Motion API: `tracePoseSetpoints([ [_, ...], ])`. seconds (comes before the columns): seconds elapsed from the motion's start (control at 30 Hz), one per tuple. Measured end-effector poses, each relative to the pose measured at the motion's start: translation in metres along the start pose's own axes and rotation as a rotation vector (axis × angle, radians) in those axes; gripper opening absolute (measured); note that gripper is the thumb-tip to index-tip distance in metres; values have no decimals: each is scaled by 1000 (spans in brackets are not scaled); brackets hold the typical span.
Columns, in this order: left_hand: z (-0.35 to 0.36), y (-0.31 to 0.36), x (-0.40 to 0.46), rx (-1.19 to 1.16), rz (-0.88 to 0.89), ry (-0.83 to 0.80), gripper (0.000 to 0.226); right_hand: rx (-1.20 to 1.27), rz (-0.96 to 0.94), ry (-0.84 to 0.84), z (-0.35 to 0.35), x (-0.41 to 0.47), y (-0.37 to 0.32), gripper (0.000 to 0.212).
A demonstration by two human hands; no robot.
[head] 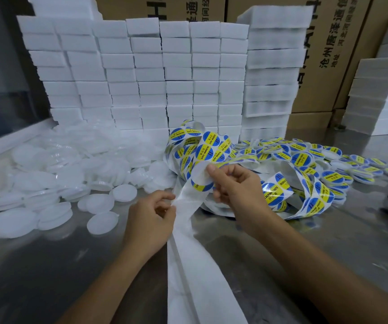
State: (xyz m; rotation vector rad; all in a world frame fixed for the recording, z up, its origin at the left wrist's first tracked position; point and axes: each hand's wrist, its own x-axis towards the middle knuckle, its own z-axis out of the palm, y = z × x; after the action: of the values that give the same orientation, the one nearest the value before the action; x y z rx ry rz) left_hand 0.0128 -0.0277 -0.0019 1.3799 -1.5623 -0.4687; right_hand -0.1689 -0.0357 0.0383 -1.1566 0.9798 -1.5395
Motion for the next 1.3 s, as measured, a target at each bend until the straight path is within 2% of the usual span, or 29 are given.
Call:
tracePoseSetpoints([
  [0.07,-2,-1,0,175,31,35,14,65,-5,-57,2,-2,0,30],
  [0.17,-8,1,0,527,-2,122,37,68,-14,-81,5,-3,3,8],
  [0.23,-14,0,1,713,-142,71,50,82,-14,-64,6,-3,4,4],
  [0.33,-20,-3,2,813,-321,-96,58,101,20,-42,7,-3,3,9],
  [0.47,-16,-3,0,811,-284,-138,59,72,42,-56,8,-3,3,16],
  [0.67,-12,-11,5,583,-49,-181,37,86,94,-135,5,-3,1,15],
  [0.77,-13,-15,7,566,-14,-87,33,63,93,-112,5,-2,3,8],
  [0.87,-16,-23,10,639,-106,-21,37,51,107,-101,5,0,4,11],
  [0.93,-17,-25,12,627,-130,-18,30,38,110,-107,4,0,4,14],
  [1.0,-17,-25,12,584,-102,18,18,10,110,-119,3,0,4,16],
  [1.1,-16,-24,11,546,-46,56,18,-32,92,-119,3,0,6,18],
  [1.2,-17,-20,11,458,73,106,19,-64,37,-130,3,-1,8,19],
  [1.3,-15,-7,9,372,300,200,15,-120,-28,-159,4,-2,11,25],
])
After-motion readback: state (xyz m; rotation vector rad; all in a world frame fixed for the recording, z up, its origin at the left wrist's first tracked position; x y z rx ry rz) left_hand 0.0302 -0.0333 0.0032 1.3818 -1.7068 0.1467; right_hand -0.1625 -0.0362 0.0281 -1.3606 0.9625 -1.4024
